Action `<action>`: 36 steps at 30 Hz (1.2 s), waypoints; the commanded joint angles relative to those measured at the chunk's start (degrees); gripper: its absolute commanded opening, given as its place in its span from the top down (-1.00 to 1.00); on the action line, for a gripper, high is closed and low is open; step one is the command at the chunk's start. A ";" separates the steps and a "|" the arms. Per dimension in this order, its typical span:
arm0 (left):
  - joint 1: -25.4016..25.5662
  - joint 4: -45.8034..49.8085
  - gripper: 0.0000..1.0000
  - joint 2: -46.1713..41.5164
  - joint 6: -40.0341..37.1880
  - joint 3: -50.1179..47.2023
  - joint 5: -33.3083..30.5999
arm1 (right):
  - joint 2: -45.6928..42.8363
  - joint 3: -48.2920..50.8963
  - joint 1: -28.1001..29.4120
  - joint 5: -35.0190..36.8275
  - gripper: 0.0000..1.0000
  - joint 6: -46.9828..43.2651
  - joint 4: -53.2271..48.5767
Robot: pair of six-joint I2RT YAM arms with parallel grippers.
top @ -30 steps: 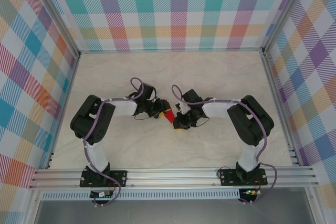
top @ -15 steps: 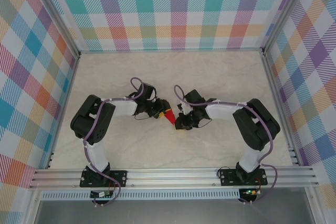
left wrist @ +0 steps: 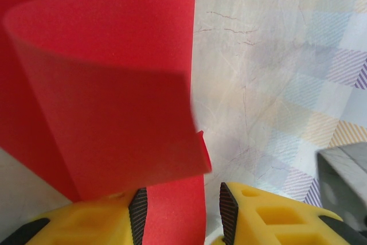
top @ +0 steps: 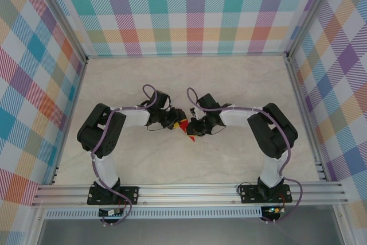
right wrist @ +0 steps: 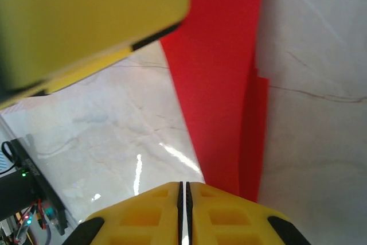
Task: Fold a paper plane with a square sheet of paper (pick it up from the middle)
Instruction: Fold the wing for the fifth time at the center of the table.
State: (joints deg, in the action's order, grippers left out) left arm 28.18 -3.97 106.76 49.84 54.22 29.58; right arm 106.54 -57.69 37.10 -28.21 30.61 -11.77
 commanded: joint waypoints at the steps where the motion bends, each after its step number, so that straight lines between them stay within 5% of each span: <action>1: -0.22 5.14 0.17 4.84 -1.31 -1.19 -2.35 | 1.62 0.23 -0.19 1.28 0.76 -0.72 -2.02; 17: -0.24 9.69 0.16 4.70 -5.10 2.53 -3.22 | 3.25 3.72 -0.98 2.92 0.78 -2.48 -5.62; 36: -3.79 19.43 0.12 7.04 -20.77 15.38 -6.73 | 4.64 3.99 -0.98 5.97 0.79 -3.19 -9.55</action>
State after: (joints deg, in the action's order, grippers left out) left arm 27.24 14.44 111.72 33.47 67.37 28.97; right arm 107.85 -56.58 36.36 -28.10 29.08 -10.92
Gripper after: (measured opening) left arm 0.437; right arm 0.106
